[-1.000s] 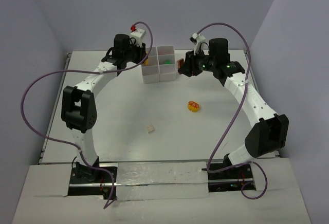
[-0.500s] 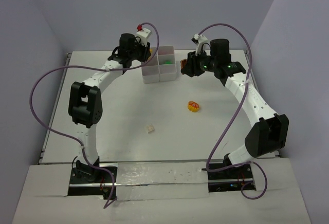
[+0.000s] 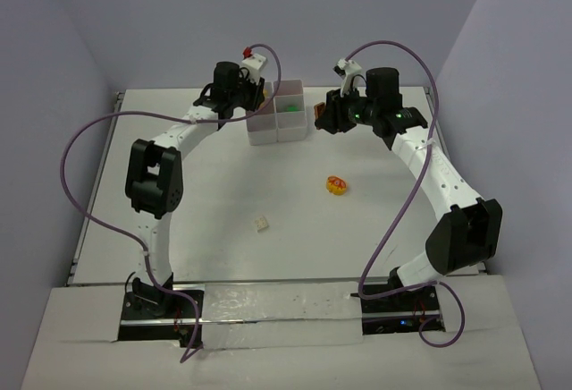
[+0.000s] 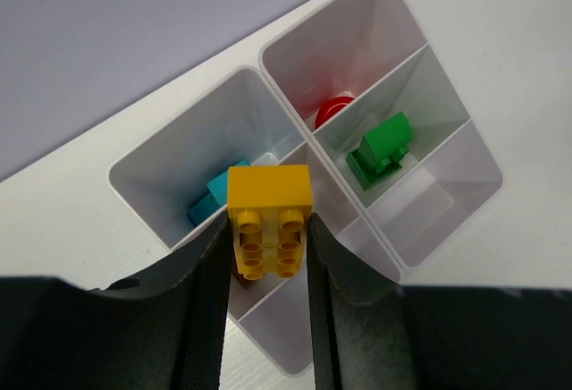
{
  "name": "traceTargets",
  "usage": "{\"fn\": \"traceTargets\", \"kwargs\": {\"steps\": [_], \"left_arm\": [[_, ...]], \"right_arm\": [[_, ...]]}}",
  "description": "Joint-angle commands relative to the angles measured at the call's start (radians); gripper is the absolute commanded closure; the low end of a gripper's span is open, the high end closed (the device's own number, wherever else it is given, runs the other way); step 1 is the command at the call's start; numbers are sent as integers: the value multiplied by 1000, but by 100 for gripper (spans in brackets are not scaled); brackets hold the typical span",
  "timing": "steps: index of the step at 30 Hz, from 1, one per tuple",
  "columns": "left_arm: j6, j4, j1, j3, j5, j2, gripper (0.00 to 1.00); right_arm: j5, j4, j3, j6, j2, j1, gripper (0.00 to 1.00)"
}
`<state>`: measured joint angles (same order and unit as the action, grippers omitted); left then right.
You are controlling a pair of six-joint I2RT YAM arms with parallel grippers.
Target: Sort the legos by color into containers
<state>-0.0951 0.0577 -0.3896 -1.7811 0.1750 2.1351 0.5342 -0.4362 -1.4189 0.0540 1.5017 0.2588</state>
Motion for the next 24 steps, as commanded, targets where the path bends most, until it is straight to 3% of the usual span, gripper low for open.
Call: {"fn": "traceTargets", "kwargs": {"steps": [1,9,18,24], "left_arm": [[-27,-36,-14,-70,-26,17,85],[-42,-38,-15,-82,-43,33,71],[-47,-33,-17,-94,-26,31,73],[-47,-21,-24,-83,-24,25,67]], "right_arm": [[-6,10,-9,12,-24,-7,100],[-5,9,-10,15,-21,-7,100],[-4,8,-10,15,-17,-7,100],[-1,8,-11,14,-11,-7,100]]}}
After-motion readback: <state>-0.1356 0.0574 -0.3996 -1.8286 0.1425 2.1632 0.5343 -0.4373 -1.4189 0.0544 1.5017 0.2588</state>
